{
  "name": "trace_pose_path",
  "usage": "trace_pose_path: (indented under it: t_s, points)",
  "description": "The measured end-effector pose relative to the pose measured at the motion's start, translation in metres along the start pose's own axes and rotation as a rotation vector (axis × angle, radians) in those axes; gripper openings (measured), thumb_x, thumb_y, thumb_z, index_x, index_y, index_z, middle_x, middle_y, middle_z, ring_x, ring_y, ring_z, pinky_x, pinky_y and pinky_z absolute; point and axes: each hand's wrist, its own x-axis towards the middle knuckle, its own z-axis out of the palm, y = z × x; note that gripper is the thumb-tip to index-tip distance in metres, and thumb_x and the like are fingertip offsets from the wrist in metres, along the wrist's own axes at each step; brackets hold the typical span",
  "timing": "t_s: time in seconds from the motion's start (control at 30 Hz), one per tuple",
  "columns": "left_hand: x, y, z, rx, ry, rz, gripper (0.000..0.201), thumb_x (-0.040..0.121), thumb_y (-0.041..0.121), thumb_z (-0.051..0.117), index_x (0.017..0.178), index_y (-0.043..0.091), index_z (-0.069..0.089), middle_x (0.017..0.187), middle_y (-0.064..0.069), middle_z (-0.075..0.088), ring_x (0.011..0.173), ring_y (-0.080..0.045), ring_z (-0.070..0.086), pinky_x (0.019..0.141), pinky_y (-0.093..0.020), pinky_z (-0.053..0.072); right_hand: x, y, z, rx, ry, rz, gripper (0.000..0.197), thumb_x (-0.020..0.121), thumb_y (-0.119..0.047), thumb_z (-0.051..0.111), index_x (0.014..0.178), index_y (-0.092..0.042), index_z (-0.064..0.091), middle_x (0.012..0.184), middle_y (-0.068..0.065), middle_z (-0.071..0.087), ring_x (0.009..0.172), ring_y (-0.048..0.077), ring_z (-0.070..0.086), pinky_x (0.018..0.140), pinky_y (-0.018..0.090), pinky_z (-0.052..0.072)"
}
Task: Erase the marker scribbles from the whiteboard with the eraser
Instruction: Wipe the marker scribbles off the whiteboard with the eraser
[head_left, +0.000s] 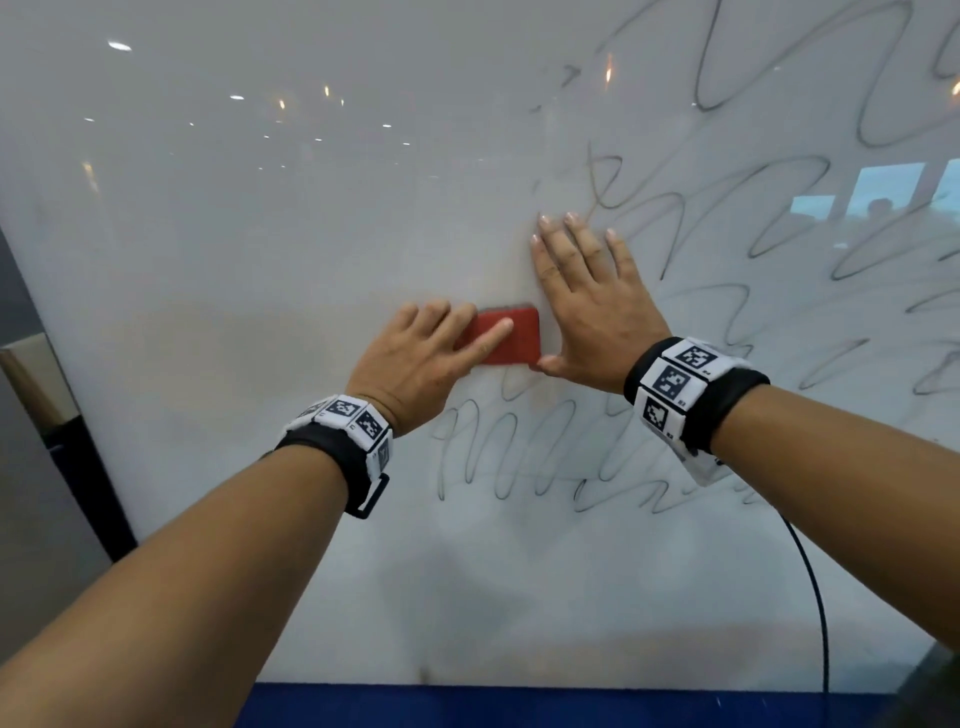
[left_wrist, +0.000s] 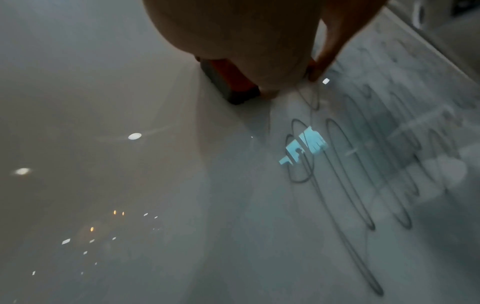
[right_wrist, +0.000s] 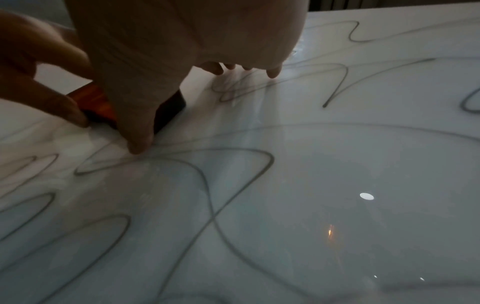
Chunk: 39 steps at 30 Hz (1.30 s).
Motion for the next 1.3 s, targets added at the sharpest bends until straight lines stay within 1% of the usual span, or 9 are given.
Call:
trace_pose_path:
  t_s: [0.13, 0.3, 0.5, 0.7, 0.83, 0.93, 1.07, 1.13, 1.3]
  points:
    - [-0.001, -0.006, 0.003, 0.009, 0.027, 0.085, 0.065, 0.088, 0.021, 0.063, 0.149, 0.023, 0.042, 0.124, -0.016, 0.055, 0.102, -0.035, 0.051, 0.083, -0.046, 0.045, -0.007, -0.006, 0.010, -0.008, -0.006, 0.006, 0.129, 0.061, -0.059, 0.080, 0.156, -0.003, 0.013, 0.164, 0.016, 0.009, 0.151, 0.035, 0.011, 0.119, 0.058, 0.017]
    - [0.001, 0.001, -0.001, -0.007, 0.037, -0.203, 0.068, 0.087, 0.026, 0.062, 0.151, 0.025, 0.038, 0.128, -0.015, 0.049, 0.105, -0.034, 0.045, 0.086, -0.045, 0.041, -0.009, -0.006, 0.010, 0.008, -0.001, 0.006, 0.126, 0.065, -0.062, 0.077, 0.156, -0.004, 0.012, 0.165, 0.015, 0.007, 0.151, 0.034, 0.009, 0.120, 0.057, 0.016]
    - [-0.018, 0.007, 0.007, 0.021, 0.005, 0.069, 0.070, 0.083, 0.013, 0.062, 0.149, 0.023, 0.041, 0.124, -0.016, 0.055, 0.102, -0.035, 0.051, 0.082, -0.046, 0.043, -0.010, -0.009, 0.012, 0.008, 0.007, 0.016, 0.125, 0.064, -0.057, 0.079, 0.156, -0.003, 0.013, 0.164, 0.016, 0.010, 0.151, 0.035, 0.010, 0.119, 0.058, 0.018]
    - [-0.007, 0.005, -0.003, 0.007, 0.008, -0.124, 0.064, 0.088, 0.022, 0.060, 0.149, 0.025, 0.040, 0.127, -0.015, 0.054, 0.105, -0.036, 0.050, 0.086, -0.046, 0.042, -0.019, -0.020, 0.014, 0.017, -0.012, 0.047, 0.125, 0.065, -0.057, 0.079, 0.156, -0.003, 0.013, 0.164, 0.016, 0.010, 0.151, 0.035, 0.009, 0.119, 0.057, 0.017]
    - [-0.026, 0.015, 0.011, 0.007, -0.040, 0.104, 0.073, 0.082, 0.010, 0.061, 0.150, 0.023, 0.040, 0.126, -0.017, 0.052, 0.102, -0.036, 0.050, 0.084, -0.048, 0.044, -0.024, -0.022, 0.018, 0.010, -0.019, 0.045, 0.122, 0.066, -0.052, 0.080, 0.156, -0.003, 0.013, 0.164, 0.017, 0.010, 0.151, 0.035, 0.010, 0.119, 0.057, 0.017]
    - [-0.024, 0.006, 0.010, 0.039, -0.018, 0.181, 0.072, 0.082, 0.012, 0.064, 0.149, 0.025, 0.041, 0.126, -0.016, 0.053, 0.102, -0.036, 0.051, 0.084, -0.047, 0.042, -0.024, -0.022, 0.019, 0.010, -0.020, 0.038, 0.122, 0.067, -0.053, 0.079, 0.156, -0.003, 0.012, 0.164, 0.016, 0.009, 0.151, 0.035, 0.009, 0.119, 0.057, 0.018]
    - [-0.018, 0.005, 0.004, 0.027, 0.028, -0.097, 0.062, 0.089, 0.021, 0.060, 0.149, 0.026, 0.043, 0.124, -0.016, 0.056, 0.102, -0.036, 0.051, 0.083, -0.046, 0.042, -0.024, -0.022, 0.020, 0.019, -0.019, 0.037, 0.125, 0.066, -0.056, 0.080, 0.156, -0.004, 0.012, 0.164, 0.015, 0.008, 0.151, 0.035, 0.008, 0.119, 0.057, 0.018]
    - [-0.029, 0.021, 0.008, -0.003, 0.015, -0.147, 0.063, 0.089, 0.017, 0.058, 0.149, 0.024, 0.042, 0.125, -0.018, 0.055, 0.101, -0.036, 0.051, 0.082, -0.046, 0.043, -0.025, -0.023, 0.021, 0.019, -0.017, 0.038, 0.124, 0.066, -0.056, 0.080, 0.156, -0.004, 0.012, 0.164, 0.015, 0.009, 0.151, 0.034, 0.009, 0.119, 0.058, 0.019]
    - [-0.058, 0.035, 0.020, -0.020, -0.050, 0.100, 0.066, 0.088, 0.004, 0.048, 0.151, 0.023, 0.039, 0.123, -0.018, 0.054, 0.100, -0.036, 0.052, 0.081, -0.047, 0.046, -0.027, -0.023, 0.023, 0.019, -0.014, 0.041, 0.121, 0.069, -0.055, 0.079, 0.156, -0.004, 0.012, 0.164, 0.015, 0.010, 0.151, 0.035, 0.010, 0.118, 0.058, 0.020]
